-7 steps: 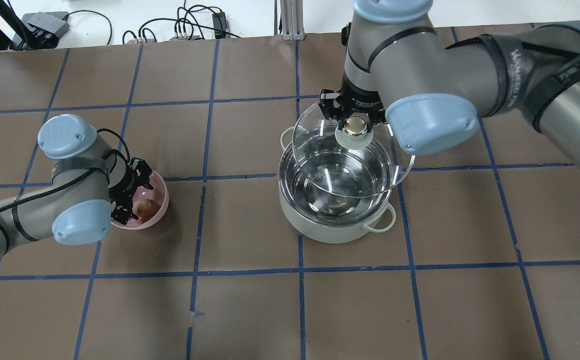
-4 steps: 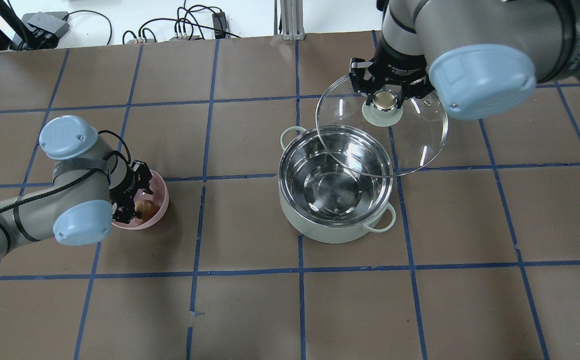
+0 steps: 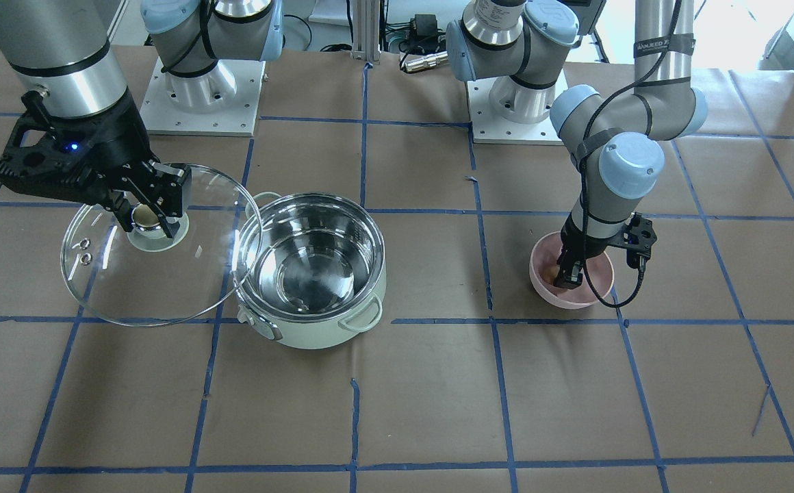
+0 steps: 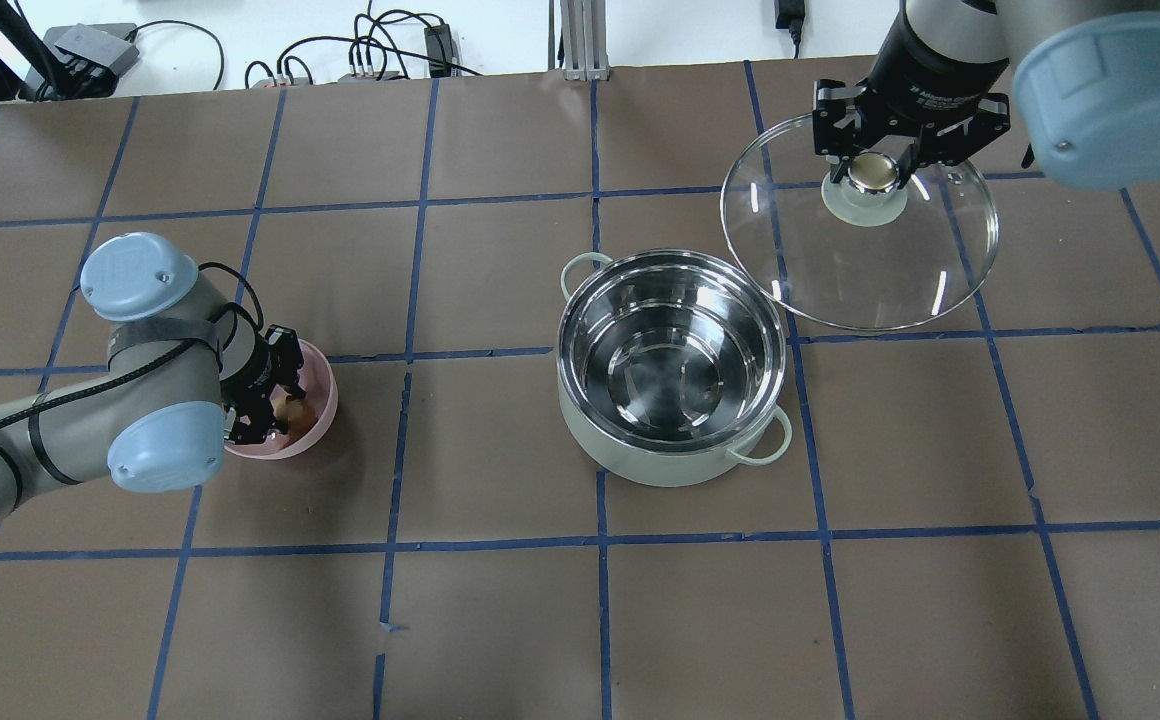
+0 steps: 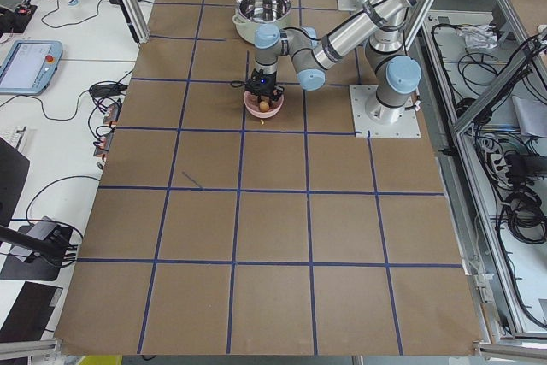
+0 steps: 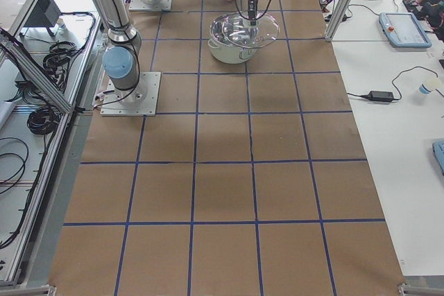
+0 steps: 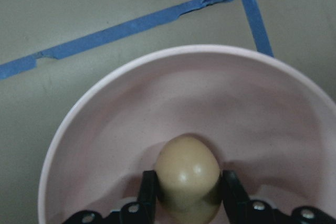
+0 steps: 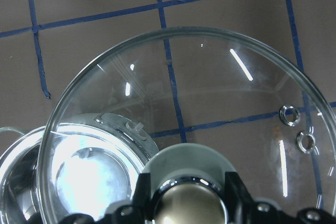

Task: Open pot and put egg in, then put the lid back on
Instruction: 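Grasp the egg with the left gripper while the right gripper lifts the glass lid, then move the lid off the pot with the right gripper while the left lifts the egg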

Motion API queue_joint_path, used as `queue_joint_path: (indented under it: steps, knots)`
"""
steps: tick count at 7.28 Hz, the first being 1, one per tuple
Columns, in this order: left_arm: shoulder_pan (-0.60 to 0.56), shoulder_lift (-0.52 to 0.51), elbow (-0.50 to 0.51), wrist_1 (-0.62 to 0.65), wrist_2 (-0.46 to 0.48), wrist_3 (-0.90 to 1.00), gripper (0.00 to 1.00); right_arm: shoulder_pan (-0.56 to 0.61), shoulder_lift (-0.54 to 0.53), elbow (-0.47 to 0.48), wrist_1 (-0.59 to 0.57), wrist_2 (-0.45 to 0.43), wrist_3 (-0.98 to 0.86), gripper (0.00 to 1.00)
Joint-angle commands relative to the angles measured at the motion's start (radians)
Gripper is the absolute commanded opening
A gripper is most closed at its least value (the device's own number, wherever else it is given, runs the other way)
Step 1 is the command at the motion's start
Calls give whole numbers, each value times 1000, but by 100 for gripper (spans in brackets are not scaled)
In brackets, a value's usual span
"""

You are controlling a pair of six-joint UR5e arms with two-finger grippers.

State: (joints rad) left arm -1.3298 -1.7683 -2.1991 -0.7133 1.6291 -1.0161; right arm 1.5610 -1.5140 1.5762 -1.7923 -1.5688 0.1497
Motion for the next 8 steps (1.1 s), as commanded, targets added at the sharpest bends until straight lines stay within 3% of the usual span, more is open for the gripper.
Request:
queue_joint_path:
  steps: [1,3,4,8]
  knots:
    - [0,0,4,-1,0,5,26,-19,-2,-4,1,1,-15,33]
    - [-5,16,45,-5,-2,7,20,-35,-6,-5,1,1,-48,34]
    - [-12,27,88,-59,-2,7,14,-53,-8,-5,2,1,-70,34]
    - [-86,70,310,-320,-12,-7,13,-87,-17,-4,28,10,-107,34]
